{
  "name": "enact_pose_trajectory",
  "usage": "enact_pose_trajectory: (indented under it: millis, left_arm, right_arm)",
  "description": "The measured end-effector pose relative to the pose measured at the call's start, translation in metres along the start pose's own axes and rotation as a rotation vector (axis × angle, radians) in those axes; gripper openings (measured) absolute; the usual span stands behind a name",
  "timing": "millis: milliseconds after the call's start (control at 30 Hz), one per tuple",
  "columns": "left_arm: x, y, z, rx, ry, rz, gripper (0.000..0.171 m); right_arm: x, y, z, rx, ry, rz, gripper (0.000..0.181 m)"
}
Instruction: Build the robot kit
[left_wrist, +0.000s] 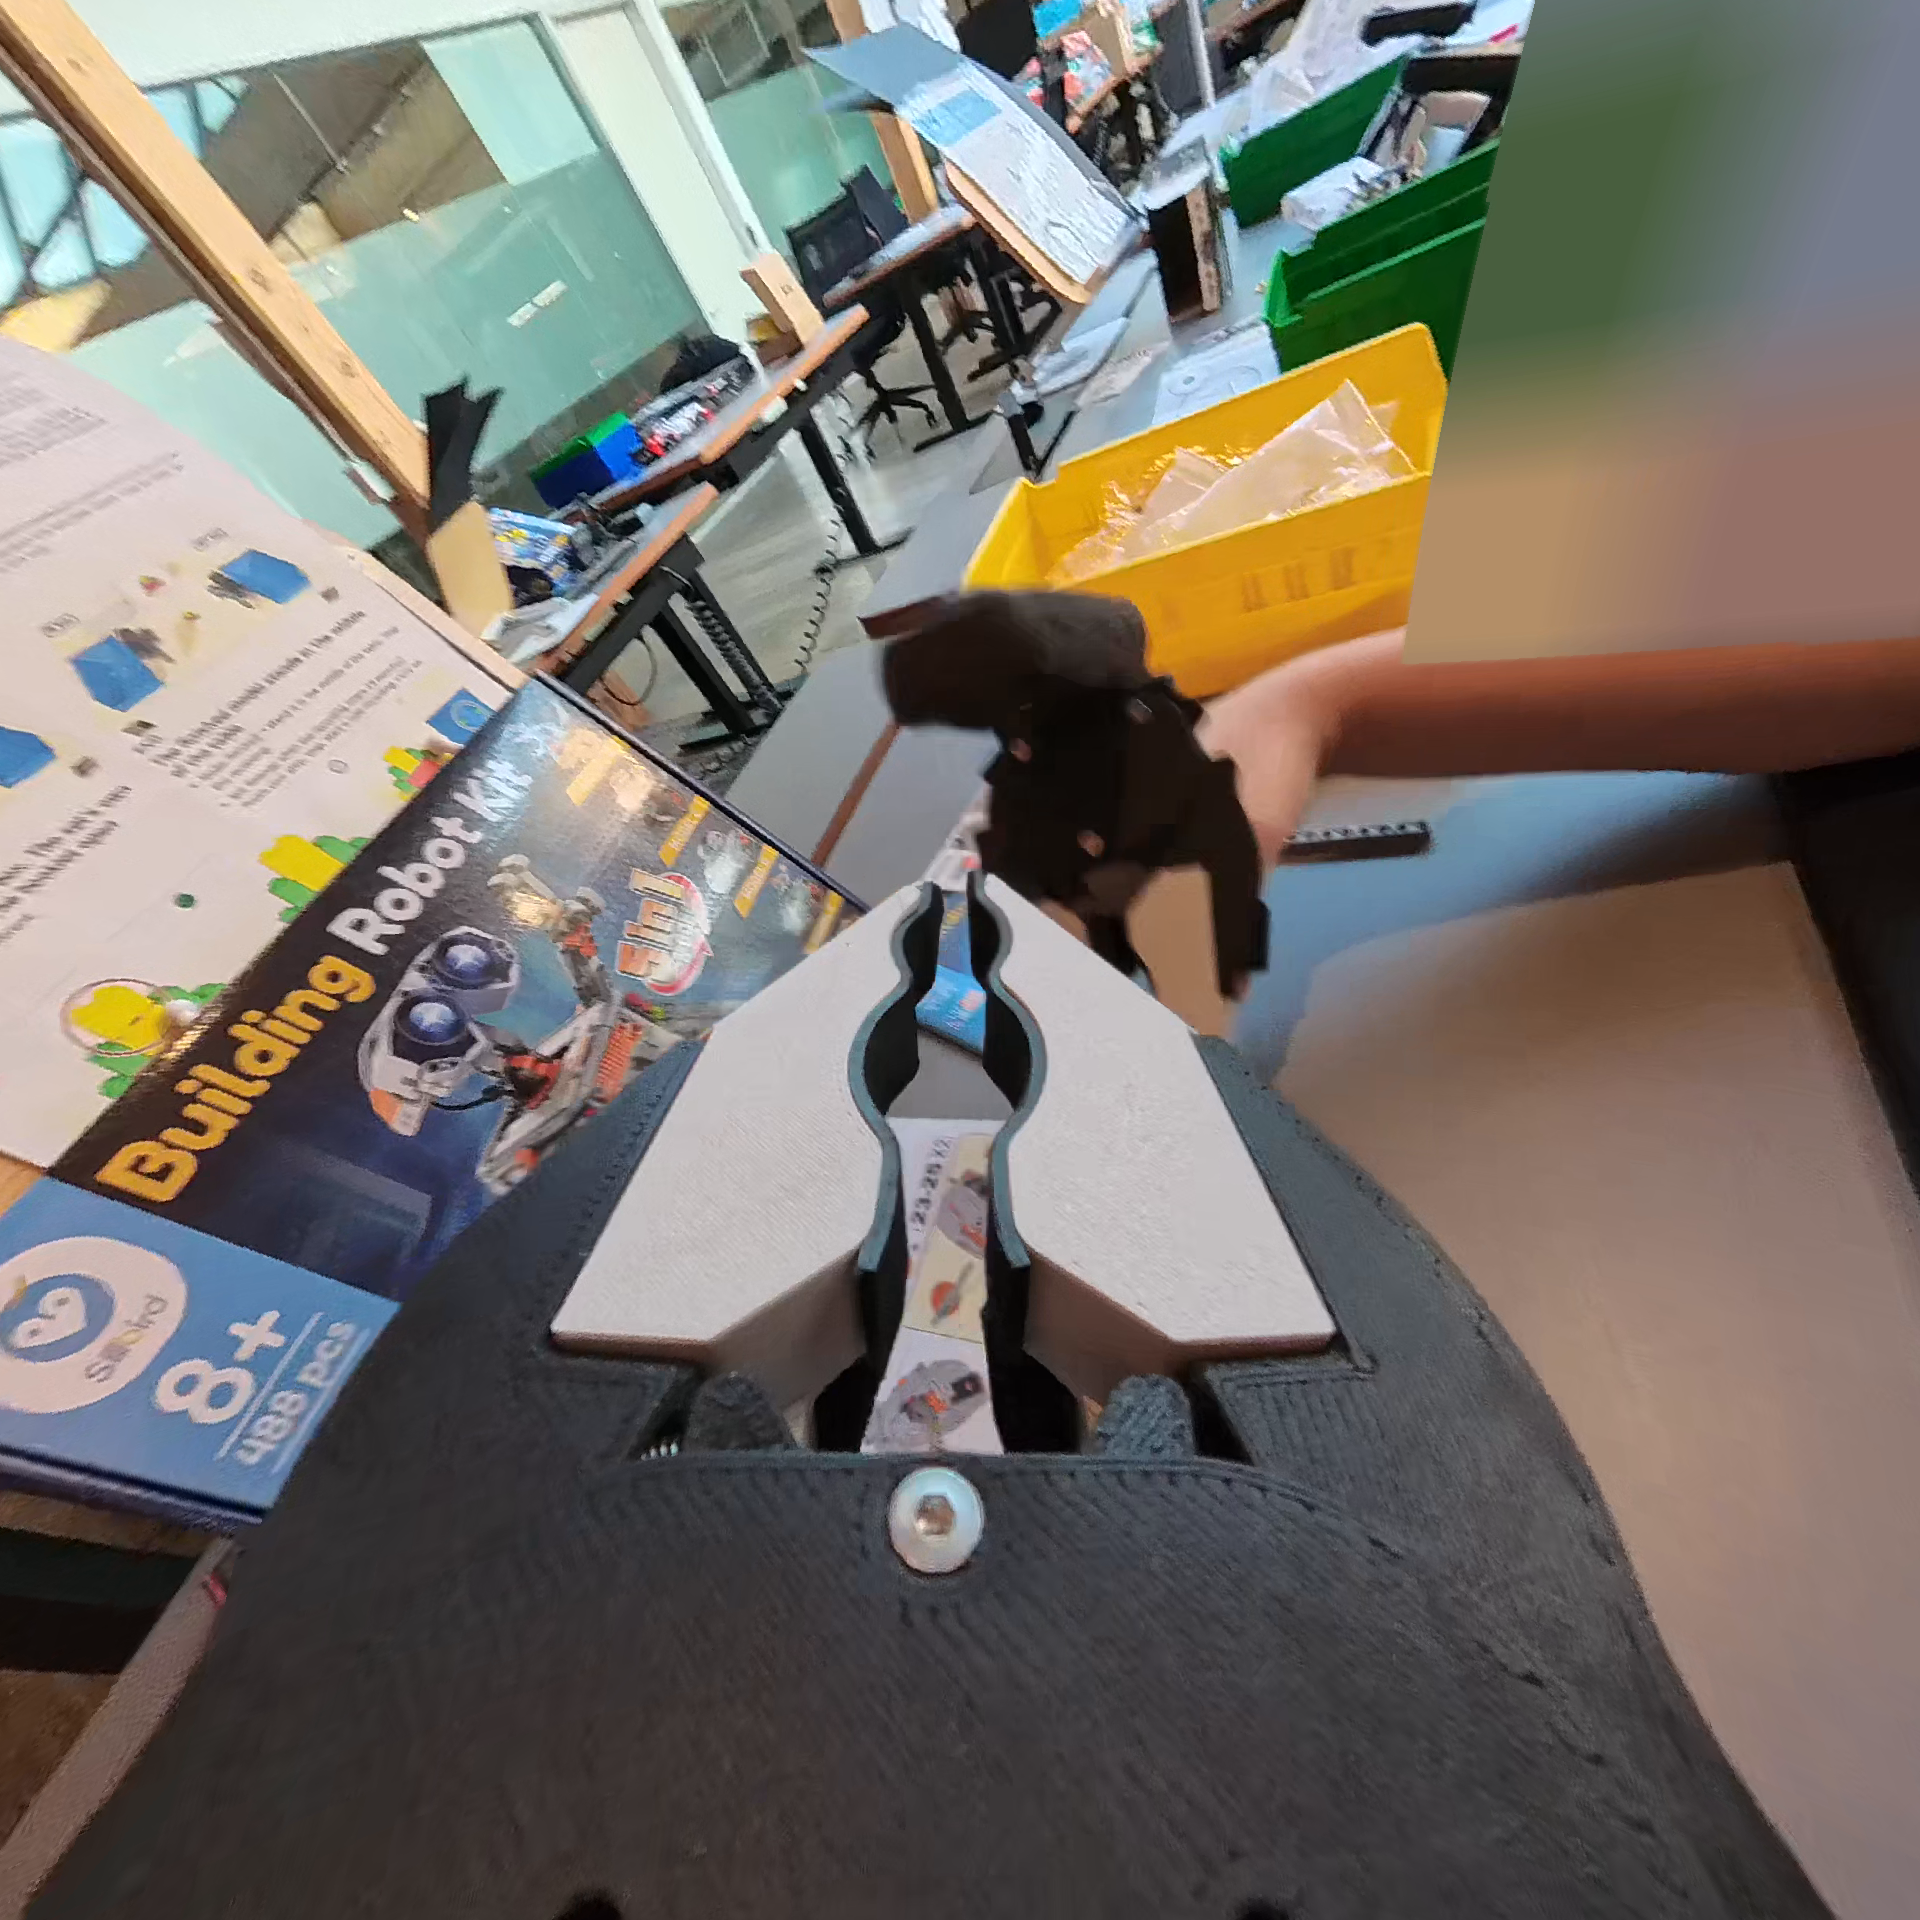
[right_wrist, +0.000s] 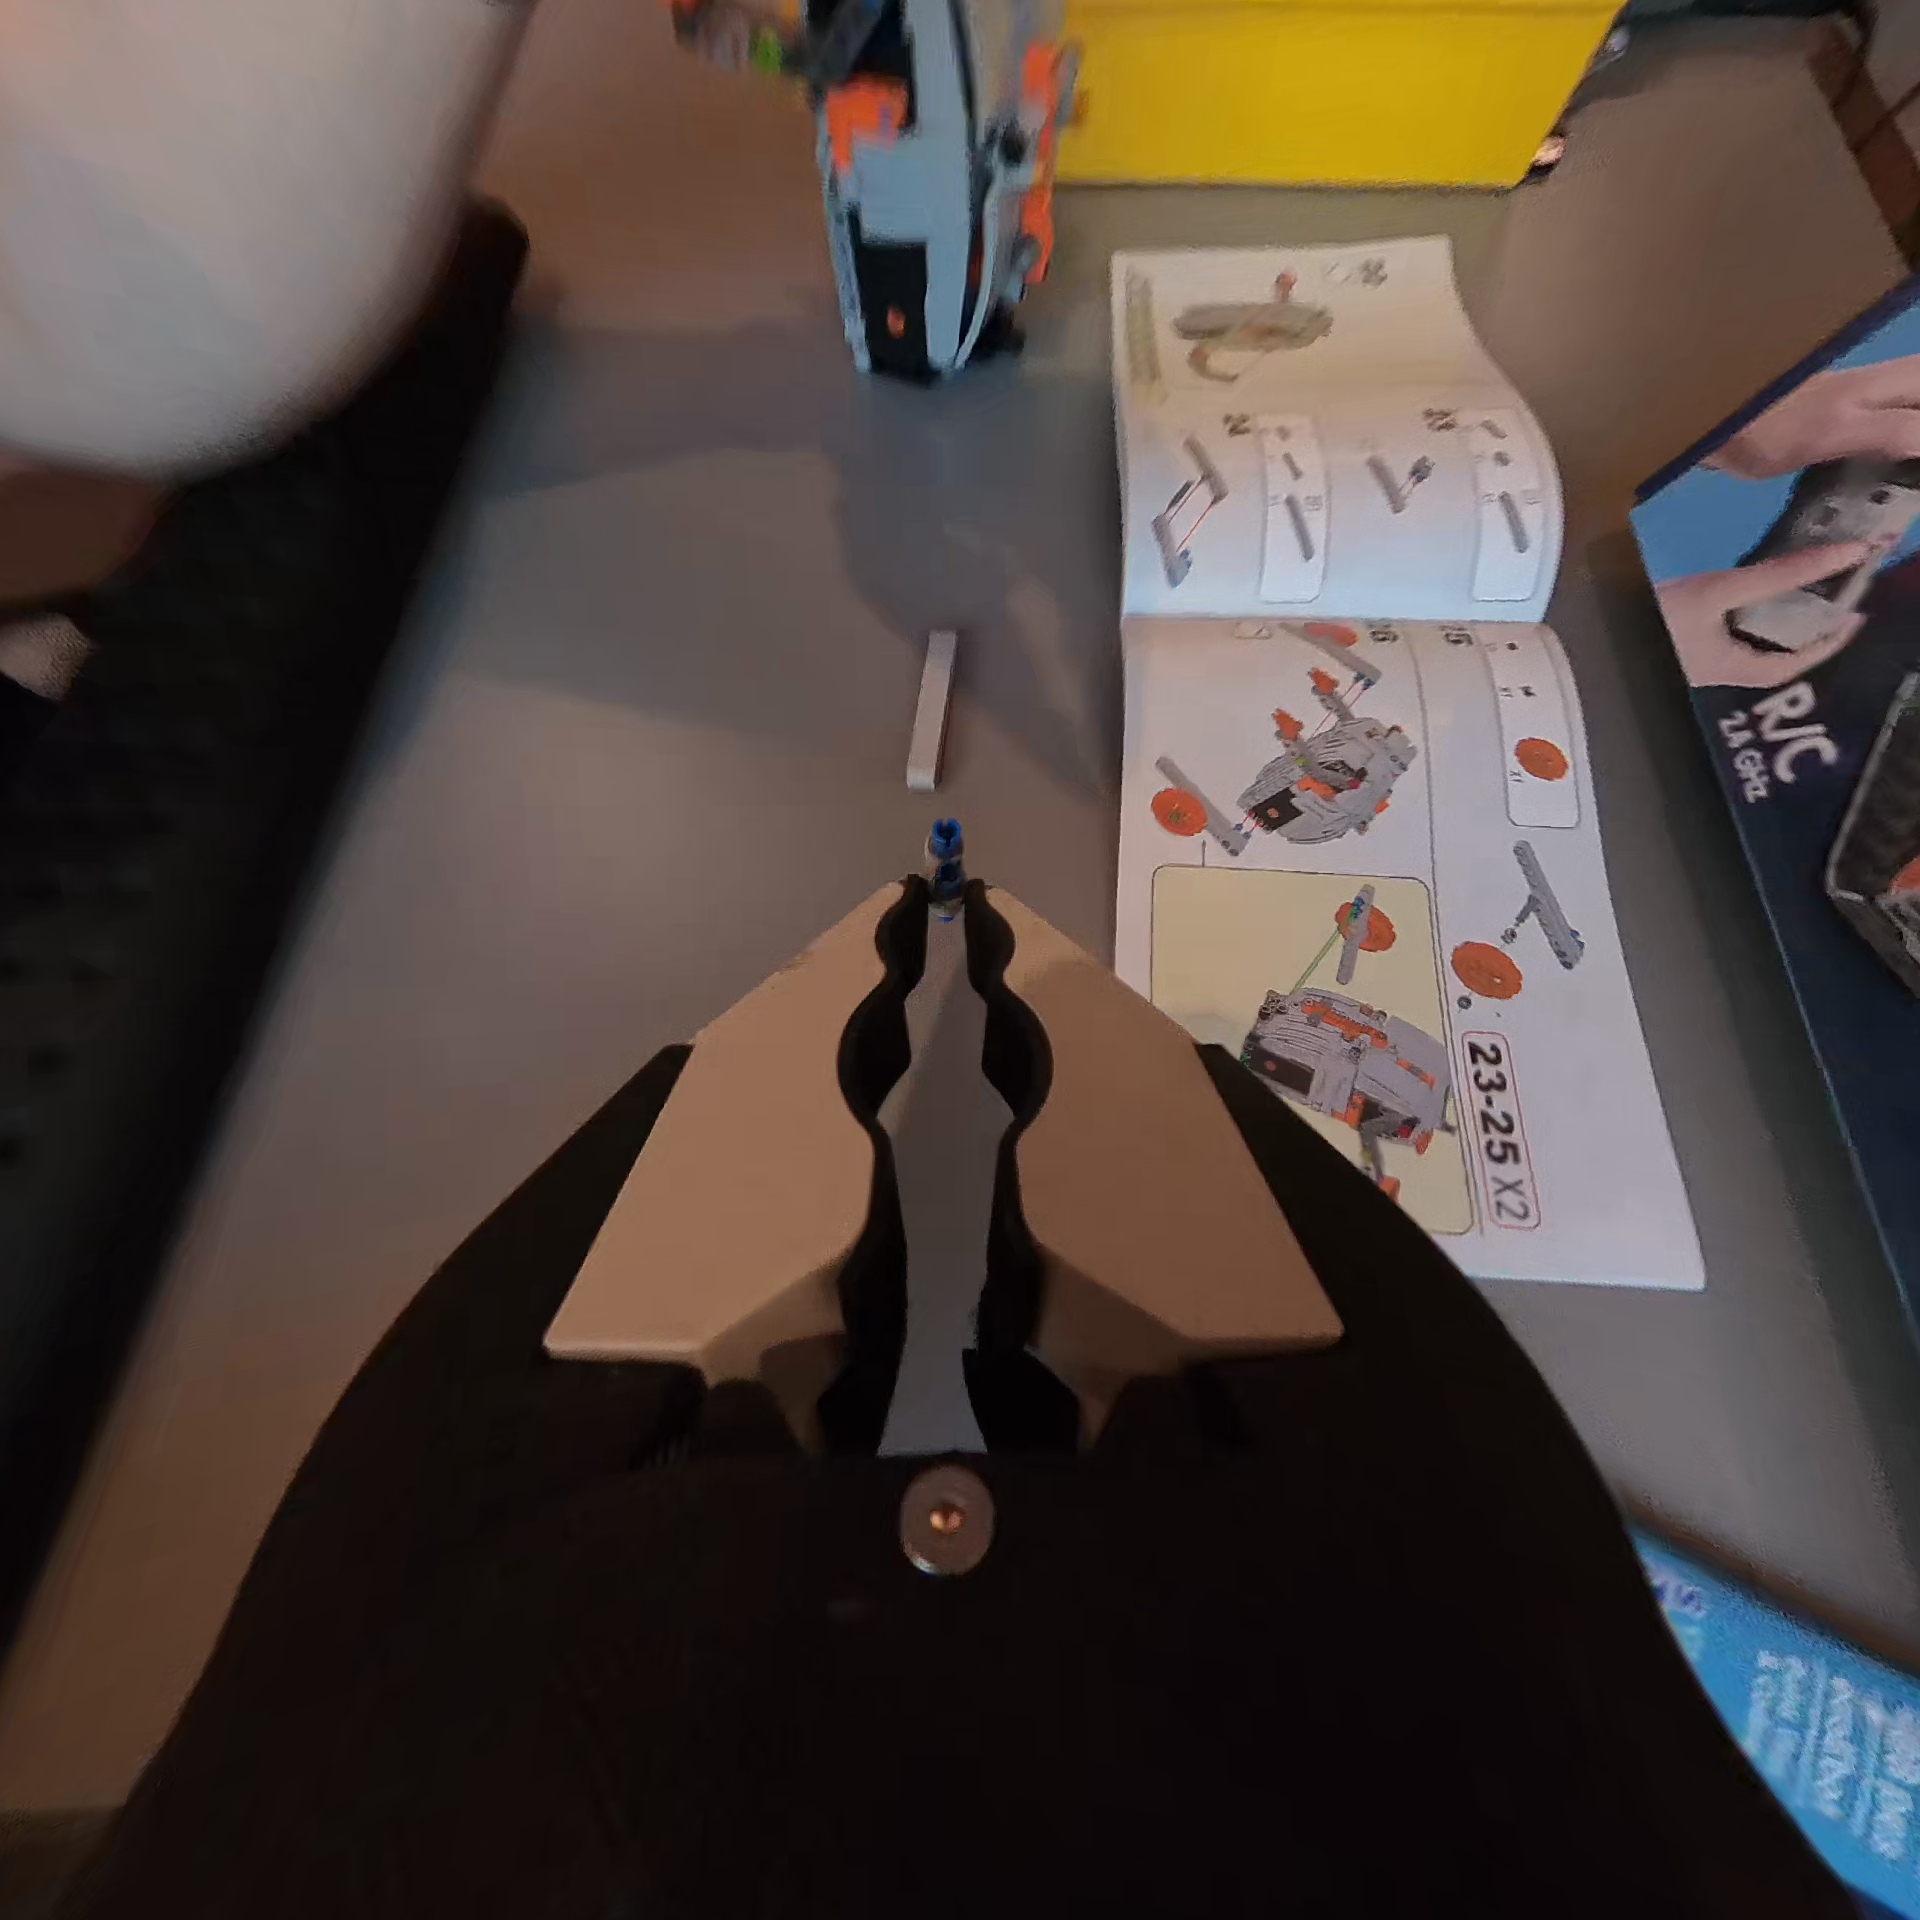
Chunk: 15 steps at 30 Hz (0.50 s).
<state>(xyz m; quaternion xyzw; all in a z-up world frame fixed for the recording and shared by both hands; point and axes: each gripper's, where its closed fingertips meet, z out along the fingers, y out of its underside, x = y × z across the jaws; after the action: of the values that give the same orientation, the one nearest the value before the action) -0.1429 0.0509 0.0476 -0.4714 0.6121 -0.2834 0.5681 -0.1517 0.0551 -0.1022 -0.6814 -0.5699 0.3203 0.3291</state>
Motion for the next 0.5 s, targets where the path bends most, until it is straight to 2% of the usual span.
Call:
enact_pose_trajectory:
  millis: [133,167,300,500]
  left_arm:
    - [0.022,0.007,0.006,-0.056,0.11,-0.003,0.008]
    - [0.025,0.008,0.009,-0.07,0.123,-0.005,0.009]
    - [0.037,-0.001,0.017,-0.05,0.165,0.004,0.014]
    - [0.048,-0.043,0.015,0.11,0.165,0.033,0.014]
  right_arm:
    - [-0.006,-0.051,-0.056,0.269,-0.187,0.36,0.006]
    - [-0.01,-0.062,-0.07,0.317,-0.219,0.394,0.006]
    - [-0.035,-0.09,-0.107,0.372,-0.279,0.376,0.005]
    - [-0.06,-0.114,-0.134,0.391,-0.314,0.429,0.005]
